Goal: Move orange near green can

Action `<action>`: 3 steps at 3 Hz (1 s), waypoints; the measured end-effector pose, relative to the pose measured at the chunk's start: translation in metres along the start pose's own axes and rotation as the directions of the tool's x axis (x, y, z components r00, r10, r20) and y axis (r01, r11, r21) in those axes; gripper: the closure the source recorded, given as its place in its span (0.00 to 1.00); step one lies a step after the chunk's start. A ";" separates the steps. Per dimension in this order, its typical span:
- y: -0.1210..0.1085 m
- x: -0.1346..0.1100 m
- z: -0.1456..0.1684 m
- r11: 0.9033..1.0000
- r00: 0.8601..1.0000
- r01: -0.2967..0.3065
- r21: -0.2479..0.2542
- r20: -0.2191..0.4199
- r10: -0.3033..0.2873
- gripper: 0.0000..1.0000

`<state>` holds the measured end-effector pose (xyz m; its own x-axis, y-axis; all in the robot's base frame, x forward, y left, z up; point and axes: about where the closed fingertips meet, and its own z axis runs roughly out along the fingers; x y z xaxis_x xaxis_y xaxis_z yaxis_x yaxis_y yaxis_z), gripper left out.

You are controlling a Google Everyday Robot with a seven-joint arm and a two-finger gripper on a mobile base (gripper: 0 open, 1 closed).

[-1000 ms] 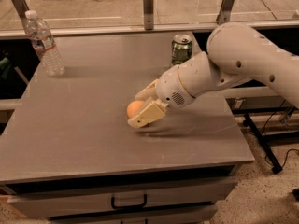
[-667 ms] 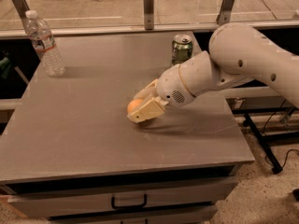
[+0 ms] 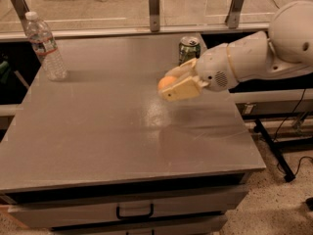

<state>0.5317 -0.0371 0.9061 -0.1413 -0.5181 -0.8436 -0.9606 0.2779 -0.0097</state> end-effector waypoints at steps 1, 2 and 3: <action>-0.006 -0.012 -0.010 0.999 1.000 0.020 0.030 0.021 -0.021 1.00; -0.013 -0.011 -0.020 0.997 0.999 0.031 0.070 0.033 -0.034 1.00; -0.046 -0.001 -0.053 0.987 0.994 0.031 0.159 0.099 -0.047 1.00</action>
Offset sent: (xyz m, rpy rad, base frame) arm 0.0146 -0.0318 0.0267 0.0225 -0.1145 -0.0842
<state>0.5636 -0.0923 0.9356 -0.0719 -0.4480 -0.8912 -0.9141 0.3872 -0.1209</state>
